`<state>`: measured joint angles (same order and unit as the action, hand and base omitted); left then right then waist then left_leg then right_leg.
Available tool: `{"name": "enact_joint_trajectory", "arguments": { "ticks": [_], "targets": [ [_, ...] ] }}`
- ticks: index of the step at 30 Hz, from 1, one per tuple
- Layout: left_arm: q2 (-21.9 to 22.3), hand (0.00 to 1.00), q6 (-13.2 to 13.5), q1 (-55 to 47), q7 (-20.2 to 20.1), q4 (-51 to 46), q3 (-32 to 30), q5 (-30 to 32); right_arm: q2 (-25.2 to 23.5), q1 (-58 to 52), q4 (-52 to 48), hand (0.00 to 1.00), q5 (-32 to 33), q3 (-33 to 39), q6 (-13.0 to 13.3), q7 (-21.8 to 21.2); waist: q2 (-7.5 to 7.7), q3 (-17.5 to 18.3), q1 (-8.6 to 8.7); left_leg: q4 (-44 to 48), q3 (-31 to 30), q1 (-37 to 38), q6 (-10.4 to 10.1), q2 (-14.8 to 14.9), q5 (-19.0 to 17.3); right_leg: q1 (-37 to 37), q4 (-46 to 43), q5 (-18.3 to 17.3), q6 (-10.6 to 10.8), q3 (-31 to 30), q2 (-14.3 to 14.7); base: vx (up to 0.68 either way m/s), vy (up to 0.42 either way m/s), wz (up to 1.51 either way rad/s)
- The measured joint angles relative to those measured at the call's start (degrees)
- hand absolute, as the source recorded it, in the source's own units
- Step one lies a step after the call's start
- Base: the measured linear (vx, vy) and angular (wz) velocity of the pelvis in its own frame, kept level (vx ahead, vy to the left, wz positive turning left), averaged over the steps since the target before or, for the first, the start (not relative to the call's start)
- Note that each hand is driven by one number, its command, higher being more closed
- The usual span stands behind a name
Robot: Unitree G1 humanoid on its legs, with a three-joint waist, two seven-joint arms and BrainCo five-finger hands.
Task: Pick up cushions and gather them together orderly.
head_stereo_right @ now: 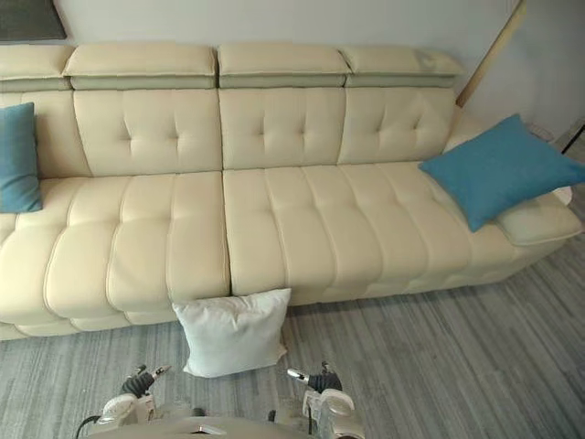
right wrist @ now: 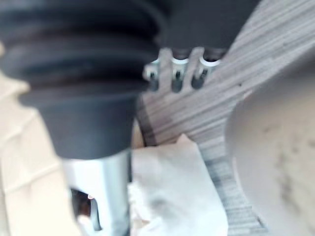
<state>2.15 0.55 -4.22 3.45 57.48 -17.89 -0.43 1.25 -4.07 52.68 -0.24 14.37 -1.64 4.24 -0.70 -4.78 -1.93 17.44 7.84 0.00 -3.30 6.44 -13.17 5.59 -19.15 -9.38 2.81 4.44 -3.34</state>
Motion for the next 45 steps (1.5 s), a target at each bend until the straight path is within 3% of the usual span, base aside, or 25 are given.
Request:
{"name": "enact_joint_trajectory", "arguments": {
  "ticks": [1, 3, 5, 11, 13, 17, 21, 24, 31, 35, 43, 44, 45],
  "targets": [
    [0.2, 0.0, -0.02, -0.07, 0.01, 0.01, 0.0, 0.02, 0.47, -0.04, 0.0, 0.0, 0.0, 0.46, -0.1, 0.04, -0.75, 0.05, 0.13, -0.88, -0.49, 0.17, -0.51, 0.52, 0.28, -1.03, 1.47, 0.25, -0.37, 1.07, 0.72, 0.15, -0.142, 0.22],
    [0.5, 0.0, -0.02, -0.12, 0.05, -0.05, -0.07, 0.01, 0.52, -0.18, 0.09, 0.0, 0.0, 0.48, -0.19, 0.06, -0.58, 0.08, 0.04, -2.05, -1.48, 0.49, -0.93, 1.05, 0.53, -2.53, 3.11, 0.52, -0.73, 2.11, 1.35, 0.1, -0.105, 0.27],
    [0.0, 0.0, -0.01, -0.18, 0.14, -0.25, -0.15, -0.04, 0.13, -1.24, 0.34, 0.0, 0.0, 0.47, -0.67, 0.07, 0.47, 0.26, -0.47, -4.43, -2.68, 2.23, -1.69, 1.18, 1.2, -5.19, 5.64, 0.71, -0.84, 3.67, 1.6, 0.1, -0.046, 0.32],
    [-0.64, 0.0, 0.05, -0.31, 2.68, -0.62, -0.2, -1.33, -0.63, -1.67, 0.58, 0.0, -0.1, 0.4, -0.74, 0.48, 1.44, 0.64, -1.0, -6.65, -3.65, 2.47, -0.75, -0.5, 2.2, -7.58, 10.17, 2.44, 0.09, 5.37, 0.48, 0.07, 0.051, 0.17],
    [-1.8, 0.0, 0.05, 1.96, 3.95, -0.76, -0.05, -2.41, -0.57, 0.37, 0.48, 0.0, -0.19, -0.45, -0.75, 2.08, 2.43, -1.9, -1.14, -4.76, -5.23, -0.24, -0.51, -1.36, 2.35, -6.04, 8.76, 2.42, 0.1, 6.49, -0.3, -0.05, 0.045, 0.37],
    [-2.87, 0.0, 0.06, 9.12, 5.86, -3.57, 1.89, -3.43, 0.46, 6.62, -2.27, 0.0, -0.12, -4.84, -0.83, 3.07, 2.57, -7.66, -1.17, 7.63, -7.2, -15.37, -0.13, -1.76, 2.04, 7.34, -2.5, 1.58, -1.06, 7.44, -1.79, -0.18, 0.054, 0.4],
    [-5.37, 0.0, 0.42, 14.71, 8.72, -7.47, 2.45, -4.13, 3.53, 15.21, -8.75, 0.0, 0.12, -7.33, 0.03, 6.11, 1.65, -13.21, -1.09, 19.02, -6.45, -27.71, 1.05, -1.73, -2.15, 20.25, -15.27, -3.62, -0.86, 6.09, -3.57, -0.28, 0.042, -0.01],
    [-7.79, 0.0, 0.71, 17.94, 9.79, -9.54, 2.11, -4.97, 6.12, 20.37, -10.74, 0.0, 0.98, -7.19, 0.6, 7.7, 1.25, -15.69, -0.75, 25.63, -6.01, -36.19, 1.09, -1.11, -3.79, 29.58, -22.44, -5.57, -1.44, 4.25, -4.25, -0.32, 0.015, -0.19],
    [-10.99, 0.0, 0.78, 27.92, 11.29, -10.11, -0.54, -9.34, 9.32, 32.21, -10.72, 0.0, 3.34, -3.71, 0.07, 11.66, 0.81, -20.12, -0.23, 31.14, -4.88, -55.16, 1.32, 1.14, -1.34, 48.99, -27.94, -3.13, -2.33, 2.78, -3.25, -0.15, -0.046, -0.11],
    [-12.4, 0.0, 0.92, 37.76, 13.04, -14.64, -0.31, -10.74, 11.85, 45.75, -10.82, 0.0, 4.94, -2.64, -0.17, 14.71, 0.66, -23.85, -0.19, 35.93, -4.94, -68.87, 1.28, 2.4, -0.11, 63.07, -32.86, -1.49, -2.85, 2.16, -2.61, -0.07, -0.046, -0.14],
    [-12.34, 0.0, 2.17, 45.12, 17.82, -24.94, 4.82, -11.3, 12.87, 56.11, -21.24, 0.0, 5.47, -9.3, 0.2, 21.2, 0.72, -25.38, -0.53, 37.41, -5.02, -77.05, 0.83, 2.5, 1.17, 72.34, -36.19, -1.52, -2.83, 1.57, -2.71, -0.05, -0.023, 0.02],
    [-12.33, 0.0, 2.28, 46.02, 17.91, -25.41, 5.82, -11.29, 12.83, 57.26, -22.05, 1.0, 5.43, -10.06, 0.19, 21.72, 0.72, -25.38, -0.58, 37.36, -5.09, -77.59, 0.73, 2.49, 1.36, 73.0, -36.28, -1.64, -2.64, 1.61, -2.71, -0.05, 0.004, 0.05],
    [-12.31, 0.0, 2.43, 47.67, 17.94, -25.5, 7.29, -11.21, 12.78, 59.18, -22.92, 1.0, 5.04, -11.75, 0.24, 22.61, 0.72, -25.38, -0.64, 37.21, -5.2, -78.37, 0.62, 2.49, 1.67, 73.78, -36.31, -1.63, -2.65, 1.71, -2.71, -0.04, 0.007, 0.04]
  ]
}}
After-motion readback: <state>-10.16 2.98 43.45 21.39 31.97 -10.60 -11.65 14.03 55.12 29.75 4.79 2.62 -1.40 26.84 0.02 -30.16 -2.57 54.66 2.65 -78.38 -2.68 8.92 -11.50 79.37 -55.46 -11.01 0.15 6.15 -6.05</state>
